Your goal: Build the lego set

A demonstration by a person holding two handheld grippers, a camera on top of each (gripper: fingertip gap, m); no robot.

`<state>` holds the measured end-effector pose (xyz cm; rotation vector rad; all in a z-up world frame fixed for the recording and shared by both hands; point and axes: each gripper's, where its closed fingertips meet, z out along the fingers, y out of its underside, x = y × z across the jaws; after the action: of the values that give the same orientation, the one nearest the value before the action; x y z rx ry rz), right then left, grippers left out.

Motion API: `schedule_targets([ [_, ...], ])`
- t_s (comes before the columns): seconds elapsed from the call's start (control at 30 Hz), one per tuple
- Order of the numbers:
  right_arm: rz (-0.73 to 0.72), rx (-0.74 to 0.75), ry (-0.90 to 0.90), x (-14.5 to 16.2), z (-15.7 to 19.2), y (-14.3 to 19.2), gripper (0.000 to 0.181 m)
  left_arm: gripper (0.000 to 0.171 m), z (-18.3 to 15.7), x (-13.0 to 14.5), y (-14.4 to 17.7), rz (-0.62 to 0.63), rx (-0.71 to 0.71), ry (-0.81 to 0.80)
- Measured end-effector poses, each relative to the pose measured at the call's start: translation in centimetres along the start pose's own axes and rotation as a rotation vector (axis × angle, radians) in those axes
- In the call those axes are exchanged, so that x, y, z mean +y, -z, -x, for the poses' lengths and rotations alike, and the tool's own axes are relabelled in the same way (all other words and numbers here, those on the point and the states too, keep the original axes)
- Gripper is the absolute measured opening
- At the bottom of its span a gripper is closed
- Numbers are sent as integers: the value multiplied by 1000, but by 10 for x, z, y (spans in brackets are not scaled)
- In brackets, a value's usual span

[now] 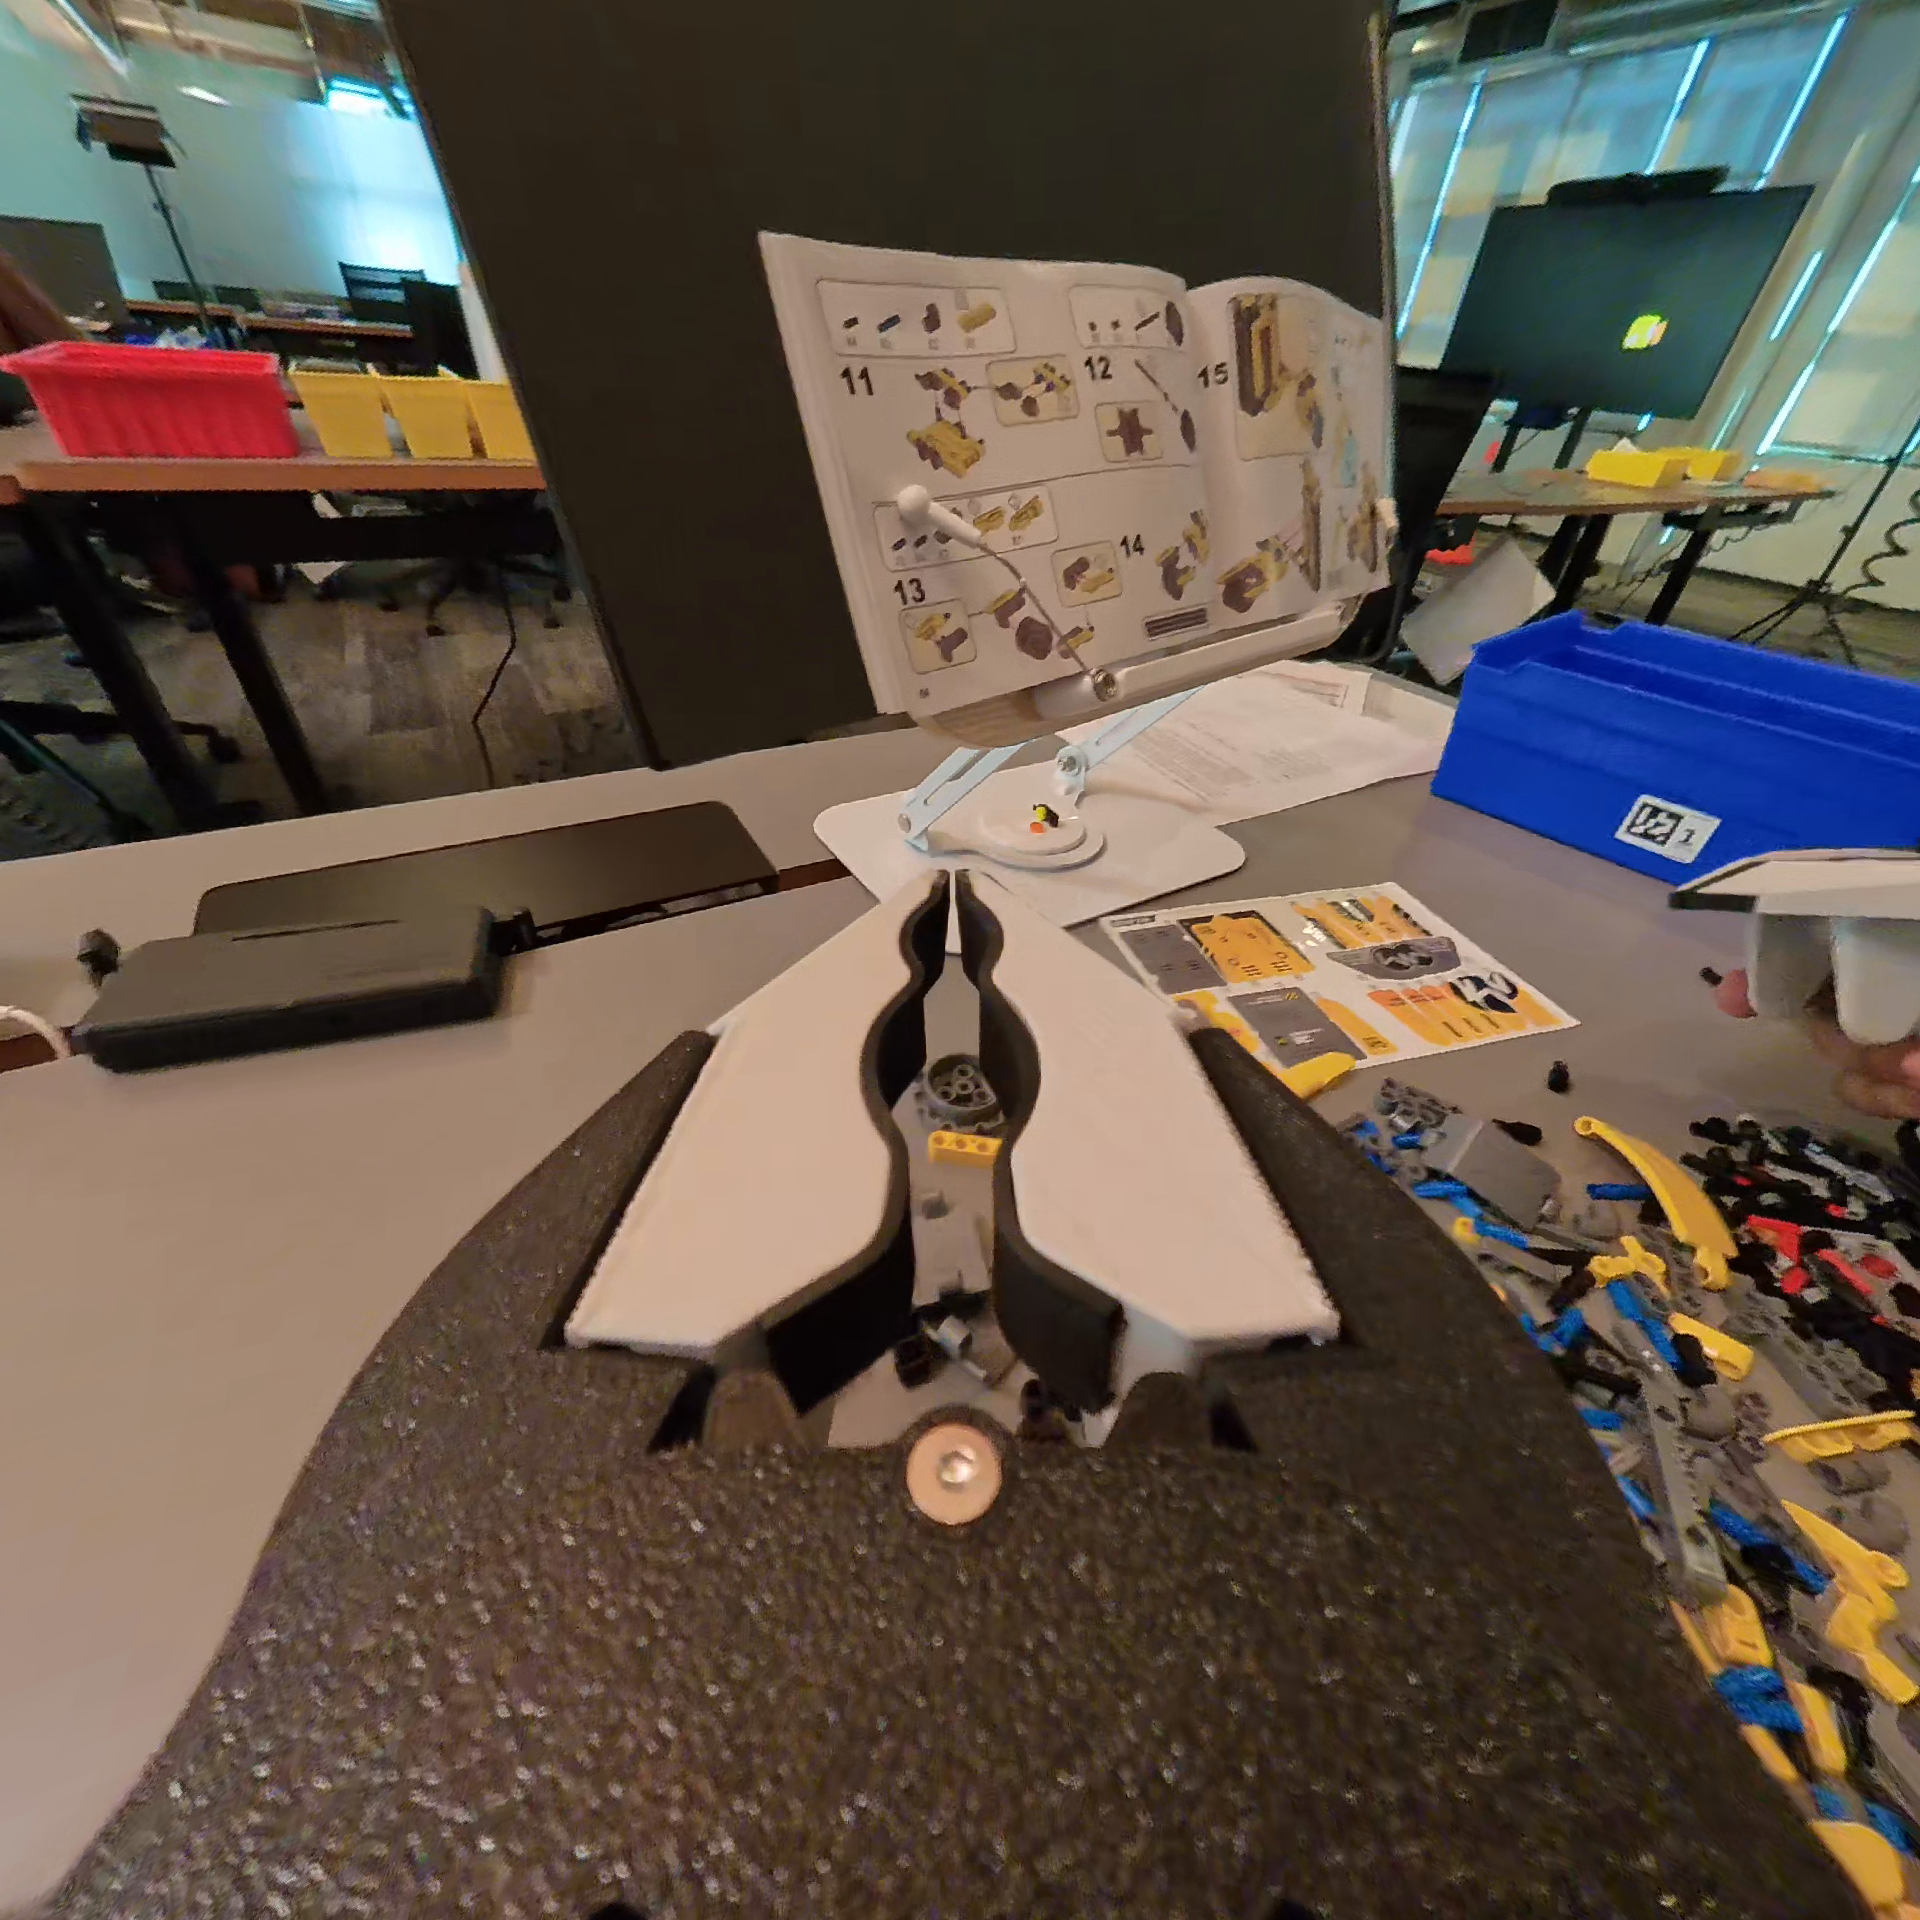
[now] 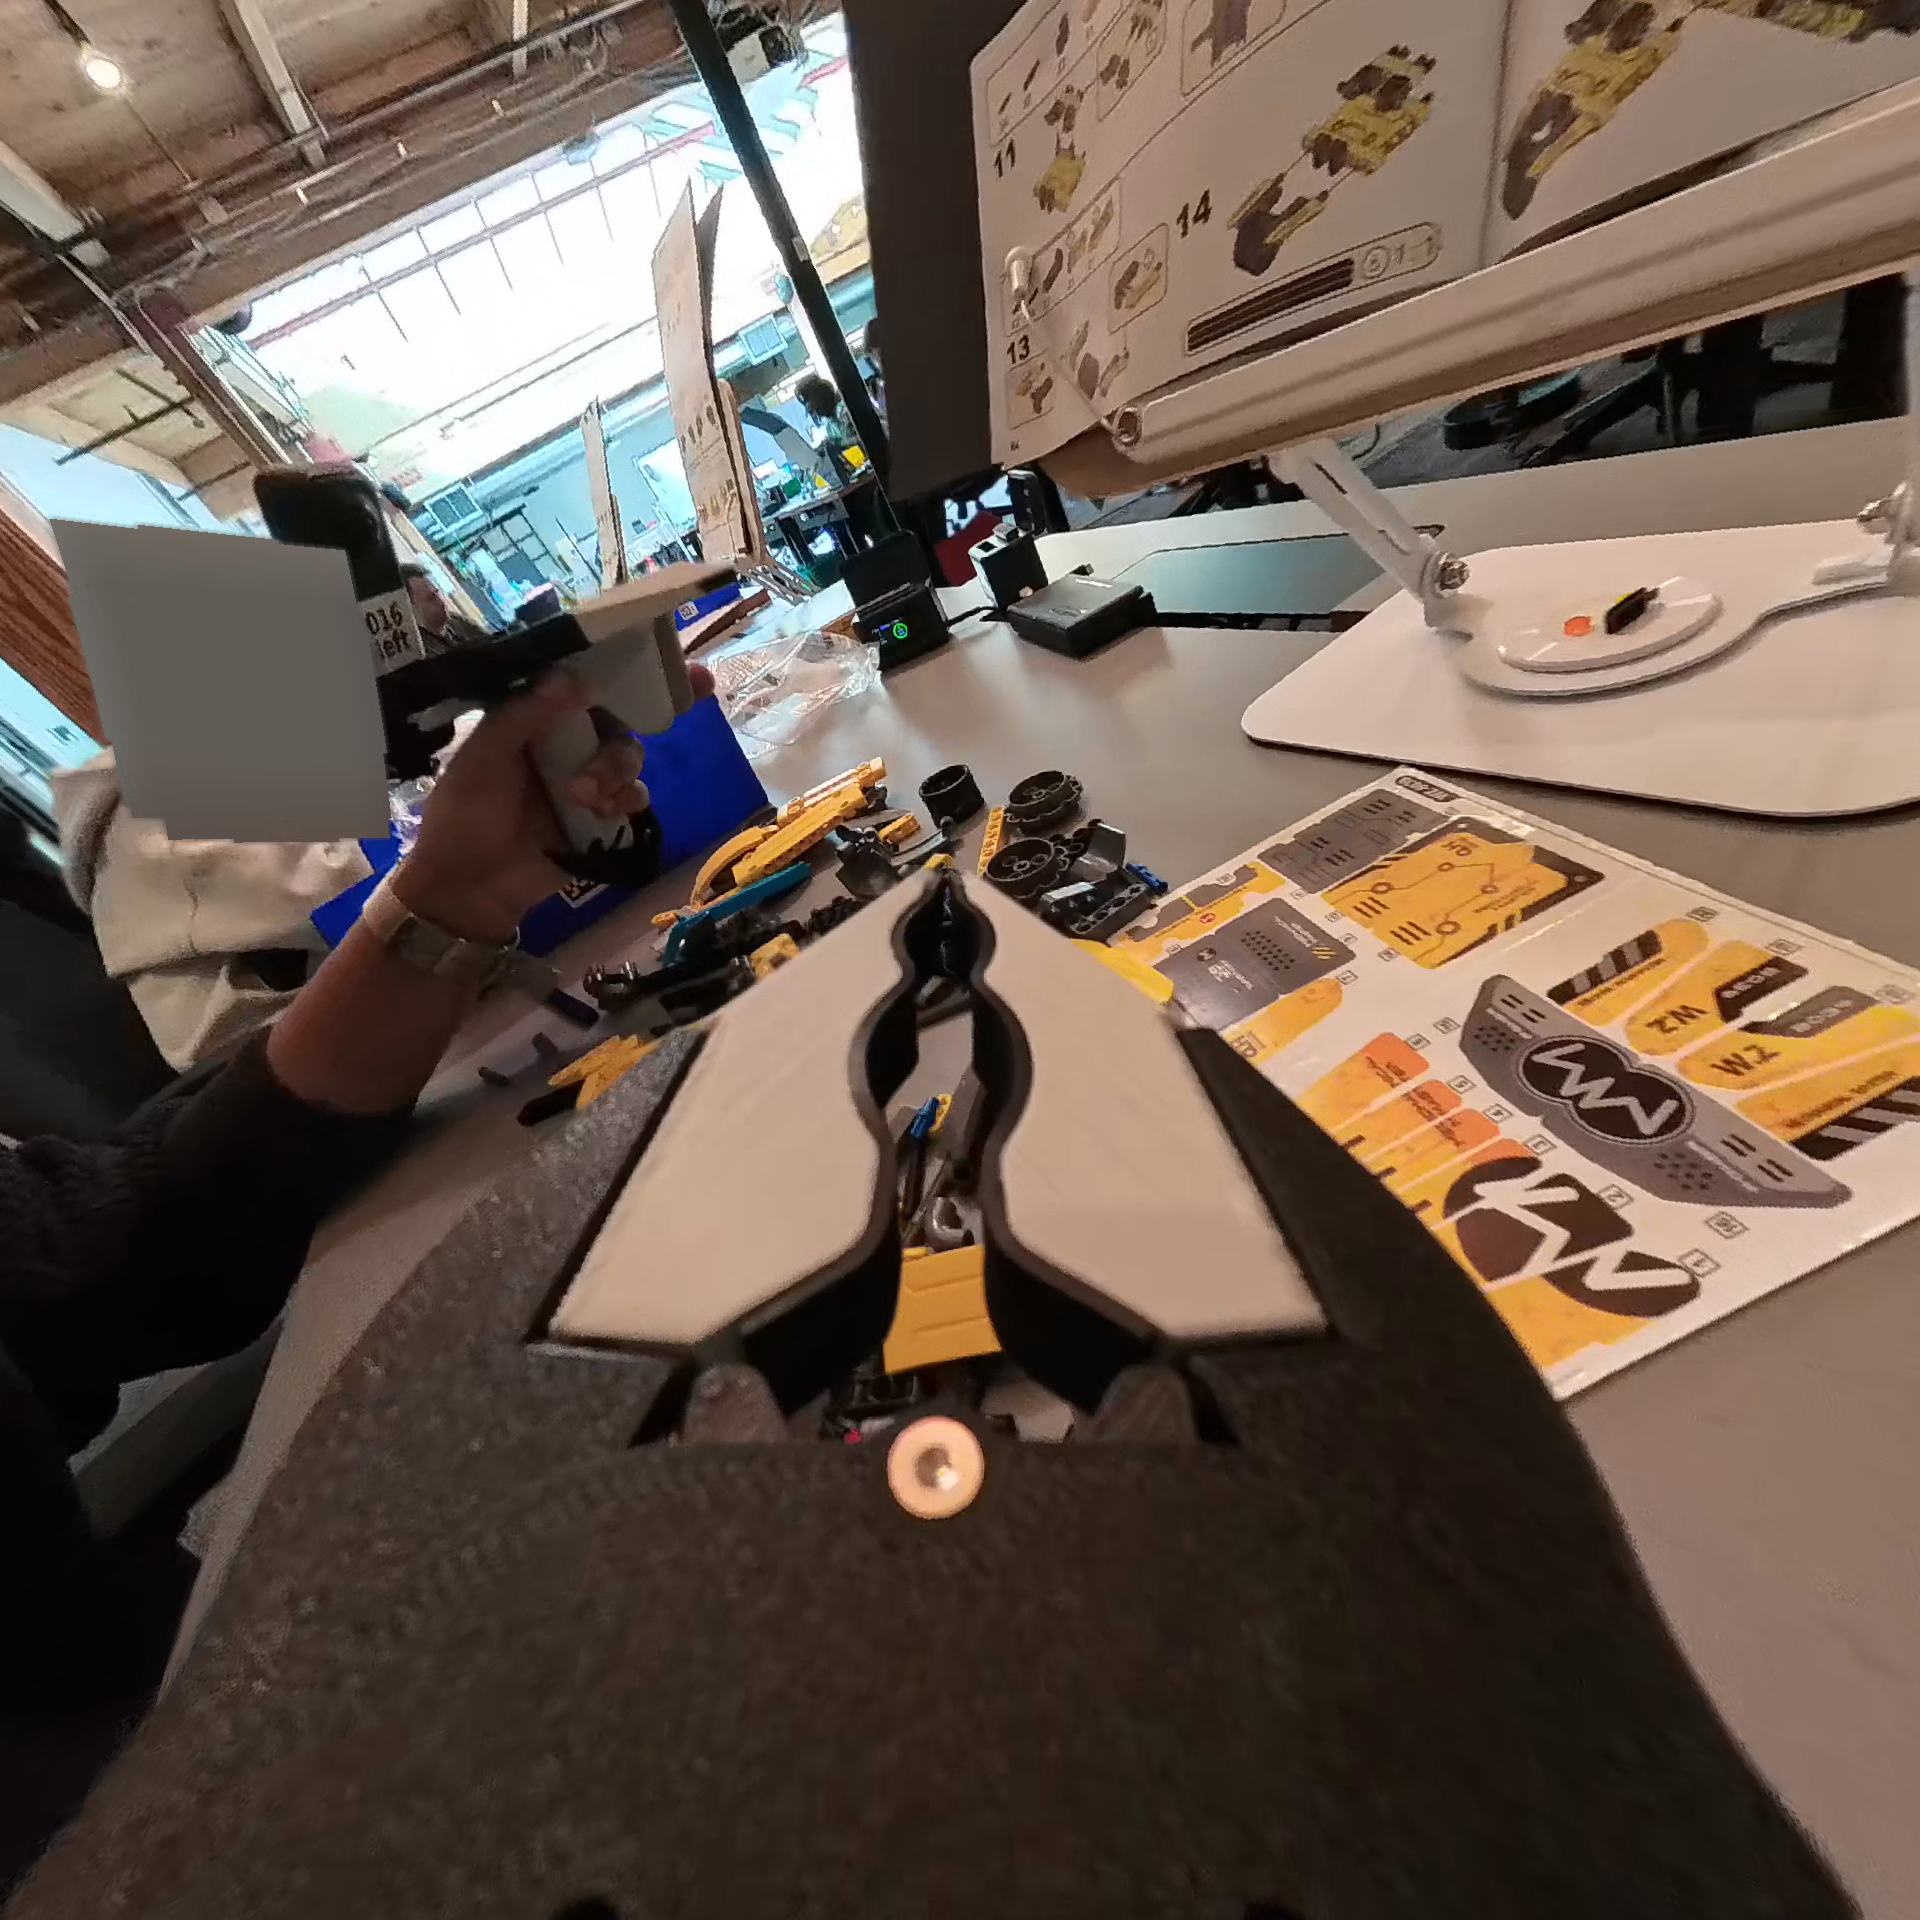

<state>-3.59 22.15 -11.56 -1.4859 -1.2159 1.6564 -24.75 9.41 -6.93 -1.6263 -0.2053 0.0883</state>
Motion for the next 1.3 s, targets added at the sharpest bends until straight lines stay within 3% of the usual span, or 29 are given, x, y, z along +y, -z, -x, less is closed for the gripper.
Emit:
schedule_targets([
  [0.67,50,30,100,9,-1,-4,1,1,28,16,11,108,-46,61],
  [0.93,45,37,155,3,5,-2,1,4,14,30,14,203,-43,-121],
  [1.0,-2,17,134,-5,13,0,1,4,-5,33,16,208,47,-65],
  [1.13,-84,-24,64,-18,20,5,0,4,-68,26,53,209,397,302],
  [1.2,-81,12,94,-19,14,8,1,4,-79,37,73,300,383,328],
  [1.3,-93,15,123,-24,19,10,1,4,-79,84,103,558,214,146],
])
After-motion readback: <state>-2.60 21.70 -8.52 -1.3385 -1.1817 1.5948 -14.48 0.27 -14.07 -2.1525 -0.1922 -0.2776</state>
